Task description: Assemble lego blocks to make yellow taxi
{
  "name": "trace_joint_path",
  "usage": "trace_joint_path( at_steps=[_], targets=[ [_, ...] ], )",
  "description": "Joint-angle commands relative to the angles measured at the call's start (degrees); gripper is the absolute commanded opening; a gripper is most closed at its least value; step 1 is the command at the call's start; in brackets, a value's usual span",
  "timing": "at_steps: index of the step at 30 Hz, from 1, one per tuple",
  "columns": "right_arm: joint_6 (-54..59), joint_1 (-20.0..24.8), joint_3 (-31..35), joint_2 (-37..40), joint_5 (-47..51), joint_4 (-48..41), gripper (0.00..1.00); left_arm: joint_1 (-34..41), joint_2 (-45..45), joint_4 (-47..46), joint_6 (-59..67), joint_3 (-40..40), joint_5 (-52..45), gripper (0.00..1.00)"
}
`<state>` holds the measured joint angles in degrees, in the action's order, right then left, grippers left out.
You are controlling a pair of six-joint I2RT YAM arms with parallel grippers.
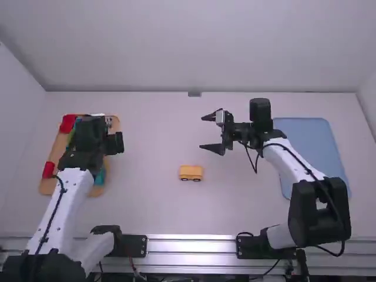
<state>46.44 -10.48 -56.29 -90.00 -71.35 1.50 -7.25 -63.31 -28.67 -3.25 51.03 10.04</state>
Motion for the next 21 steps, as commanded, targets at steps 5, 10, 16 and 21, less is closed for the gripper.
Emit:
trace_joint_path(
  at_steps=[5, 10, 16, 21],
  targets=[
    [-4.0, 0.0, -1.5, -0.7, -1.4, 3.6, 0.99, -7.9, -2.7, -6.4, -3.2, 9.3, -5.1, 0.99],
    [-11.8, -0.1, -1.5, -0.7, 4.2, 7.6, 0.99, -11.6, -7.8, -10.2, -3.2, 15.3, -5.2, 0.99],
    [-13.6, 0.0, -1.5, -0.7, 5.2, 8.8, 0.99, -15.1, -16.9, -14.8, -1.7, 22.2, -11.4, 0.99],
    [-13.2, -0.1, -1.5, -0.7, 5.9, 8.9, 0.99, -17.0, -24.8, -20.5, -7.3, 27.2, -5.1, 0.99]
  ],
)
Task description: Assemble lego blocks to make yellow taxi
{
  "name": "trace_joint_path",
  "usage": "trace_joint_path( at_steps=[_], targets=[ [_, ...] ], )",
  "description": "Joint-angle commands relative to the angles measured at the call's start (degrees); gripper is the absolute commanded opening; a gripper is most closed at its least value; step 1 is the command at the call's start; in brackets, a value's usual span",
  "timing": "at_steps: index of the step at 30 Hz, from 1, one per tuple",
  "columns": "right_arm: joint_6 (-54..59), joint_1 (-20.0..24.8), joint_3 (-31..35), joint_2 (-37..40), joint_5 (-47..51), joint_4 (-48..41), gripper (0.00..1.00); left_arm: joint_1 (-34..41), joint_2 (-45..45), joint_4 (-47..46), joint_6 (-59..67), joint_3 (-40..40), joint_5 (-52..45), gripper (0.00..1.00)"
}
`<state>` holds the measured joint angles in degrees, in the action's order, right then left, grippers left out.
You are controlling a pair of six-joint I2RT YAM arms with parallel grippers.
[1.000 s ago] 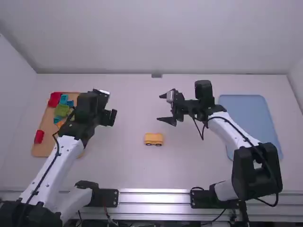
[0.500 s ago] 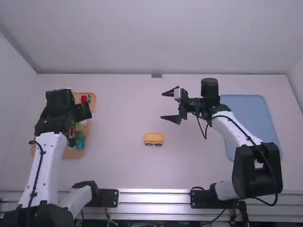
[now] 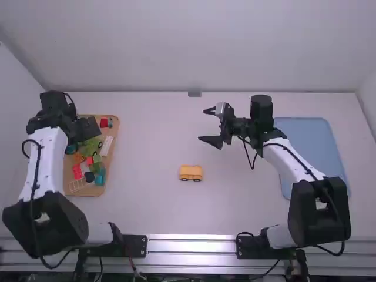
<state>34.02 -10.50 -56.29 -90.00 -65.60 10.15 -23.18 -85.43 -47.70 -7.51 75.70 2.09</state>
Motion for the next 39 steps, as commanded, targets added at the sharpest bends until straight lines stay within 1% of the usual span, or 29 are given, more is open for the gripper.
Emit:
trace_joint_path(
  at_steps=[1, 5, 11, 14, 16, 18, 21, 25, 28, 31, 32, 34, 38, 39],
  targets=[
    [-0.8, 0.0, -1.5, -0.7, 0.1, 0.2, 0.99, -1.3, -3.3, -1.7, -3.3, 2.9, 3.5, 0.99],
    [-2.4, 0.0, -1.5, -0.7, 1.4, 0.7, 0.99, -2.9, -5.4, -1.1, -3.0, 4.3, 1.9, 0.99],
    [-7.8, 0.0, -1.5, -0.7, 6.1, 2.8, 0.99, -2.1, -5.2, -1.7, -3.6, 5.8, 1.5, 0.99],
    [-8.1, 0.0, -1.5, -0.7, 6.1, 3.0, 0.99, -2.4, -4.8, -5.9, -3.7, 8.4, -3.3, 0.99],
    [-8.2, 0.0, -1.5, -0.7, 6.1, 2.9, 0.99, -2.2, -4.8, -8.7, -4.1, 9.9, -4.2, 0.99],
    [-8.3, 0.0, -1.5, -0.7, 6.1, 2.9, 0.99, -2.6, -4.8, -11.5, -7.9, 11.7, -1.9, 0.99],
    [-8.1, 0.0, -1.5, -0.7, 6.1, 2.9, 0.99, -2.6, -4.8, -13.7, -9.4, 14.1, 1.7, 0.99],
    [-8.1, 0.0, -1.5, -0.7, 6.1, 2.9, 0.99, -2.6, -4.8, -16.9, -11.0, 16.9, 1.7, 0.99],
    [-8.0, 0.0, -1.5, -0.7, 6.1, 2.9, 0.99, -2.7, -4.9, -17.6, -10.6, 17.4, 2.4, 0.99],
    [-6.8, 0.0, -1.5, -0.7, 6.1, 2.6, 0.99, -3.7, -4.9, -18.6, -12.0, 17.4, 6.7, 0.99],
    [-6.6, 0.0, -1.5, -0.7, 6.1, 2.5, 0.99, -5.2, -4.9, -19.6, -13.0, 17.4, 9.0, 0.99],
    [-6.8, 0.0, -1.5, -0.7, 6.1, 2.5, 0.99, -8.2, -4.9, -20.6, -11.8, 17.4, 8.5, 0.99],
    [-6.8, 0.0, -1.5, -0.7, 6.1, 2.6, 0.99, -16.0, -5.9, -21.0, -6.5, 17.4, 2.2, 0.99],
    [-6.8, 0.0, -1.5, -0.7, 6.1, 2.6, 0.99, -16.9, -6.1, -20.9, -5.8, 17.4, 1.4, 0.99]
  ],
)
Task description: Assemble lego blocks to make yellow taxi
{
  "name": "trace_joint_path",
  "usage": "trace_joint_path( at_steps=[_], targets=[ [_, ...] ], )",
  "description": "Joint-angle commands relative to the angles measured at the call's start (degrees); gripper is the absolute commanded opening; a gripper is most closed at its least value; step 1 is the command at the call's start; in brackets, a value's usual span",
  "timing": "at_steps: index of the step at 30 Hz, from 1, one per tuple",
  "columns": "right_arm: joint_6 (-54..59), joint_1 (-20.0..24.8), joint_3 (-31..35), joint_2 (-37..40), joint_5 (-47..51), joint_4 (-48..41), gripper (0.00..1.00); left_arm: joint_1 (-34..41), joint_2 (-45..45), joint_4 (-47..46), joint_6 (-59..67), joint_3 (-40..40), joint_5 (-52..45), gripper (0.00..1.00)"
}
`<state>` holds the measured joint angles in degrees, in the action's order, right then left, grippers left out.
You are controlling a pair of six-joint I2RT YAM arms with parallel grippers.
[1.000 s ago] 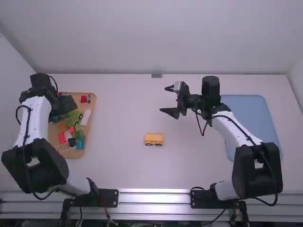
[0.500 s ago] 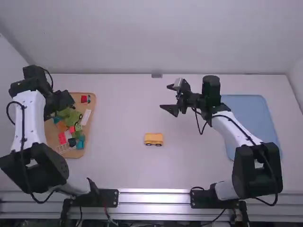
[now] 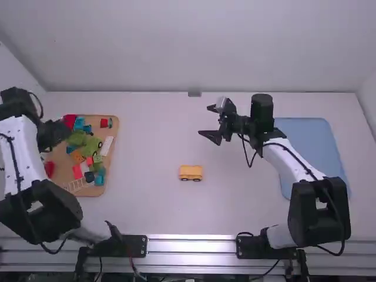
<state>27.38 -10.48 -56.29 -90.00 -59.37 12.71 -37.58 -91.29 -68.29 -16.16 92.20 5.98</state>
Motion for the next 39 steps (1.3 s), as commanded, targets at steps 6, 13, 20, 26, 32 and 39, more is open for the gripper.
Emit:
trace_joint_path(
  at_steps=[6, 13, 20, 26, 32, 39],
  targets=[
    [0.0, 0.0, -1.5, -0.7, -0.1, 0.2, 0.99, -7.2, -6.5, 3.0, 7.2, 0.9, -8.0, 0.99],
    [0.0, 0.0, -1.5, -0.7, -0.1, 0.1, 0.99, -2.5, -14.3, 8.8, 6.7, 0.9, -8.3, 0.99],
    [-0.2, 0.0, -1.5, -0.7, -0.1, 0.0, 0.99, 0.8, -20.5, 10.2, 3.5, 0.7, -1.8, 0.89],
    [-0.2, 0.0, -1.5, -0.7, -0.1, 0.0, 0.99, -0.7, -24.3, 11.4, 3.6, 0.3, -1.9, 0.67],
    [-0.2, -0.1, -1.5, -0.7, -0.1, 0.0, 0.99, -0.6, -24.4, 14.3, 4.2, -2.4, -2.3, 0.64],
    [-0.2, -0.1, -1.5, -0.7, -0.1, -0.1, 0.99, 0.2, -24.4, 19.7, 4.2, -7.7, -2.3, 0.63]
  ],
)
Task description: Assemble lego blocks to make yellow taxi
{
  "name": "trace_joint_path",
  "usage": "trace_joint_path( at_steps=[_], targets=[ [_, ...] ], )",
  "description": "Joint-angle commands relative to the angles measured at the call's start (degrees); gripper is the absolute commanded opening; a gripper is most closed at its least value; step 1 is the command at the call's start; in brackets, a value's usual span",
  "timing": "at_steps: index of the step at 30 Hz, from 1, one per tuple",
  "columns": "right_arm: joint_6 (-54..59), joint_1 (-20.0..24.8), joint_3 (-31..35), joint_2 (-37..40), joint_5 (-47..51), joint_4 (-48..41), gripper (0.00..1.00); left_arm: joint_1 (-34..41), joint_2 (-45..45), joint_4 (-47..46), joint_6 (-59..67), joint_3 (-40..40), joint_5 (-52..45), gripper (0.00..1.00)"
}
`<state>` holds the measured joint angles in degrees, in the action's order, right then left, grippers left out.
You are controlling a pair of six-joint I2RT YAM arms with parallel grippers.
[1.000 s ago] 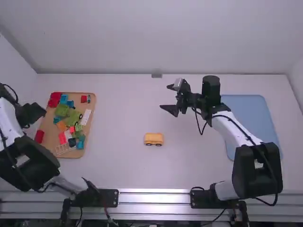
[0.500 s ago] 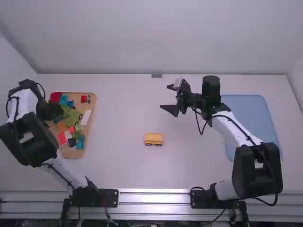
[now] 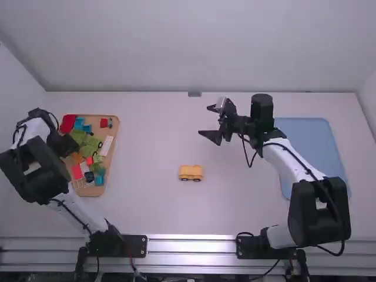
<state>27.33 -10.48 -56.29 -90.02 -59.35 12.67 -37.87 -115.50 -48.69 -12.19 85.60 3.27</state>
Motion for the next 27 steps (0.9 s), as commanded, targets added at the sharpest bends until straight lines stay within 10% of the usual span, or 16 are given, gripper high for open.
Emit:
trace_joint_path(
  at_steps=[1, 27],
  targets=[
    [-0.1, 0.0, -1.5, -0.7, -0.1, 0.0, 0.99, 0.0, -0.2, 1.4, 0.2, -1.9, 0.4, 0.62],
    [-0.3, 0.0, -1.5, -0.7, -0.1, 0.2, 0.99, 0.4, -0.2, 8.0, 2.6, -3.2, -3.9, 0.63]
  ],
)
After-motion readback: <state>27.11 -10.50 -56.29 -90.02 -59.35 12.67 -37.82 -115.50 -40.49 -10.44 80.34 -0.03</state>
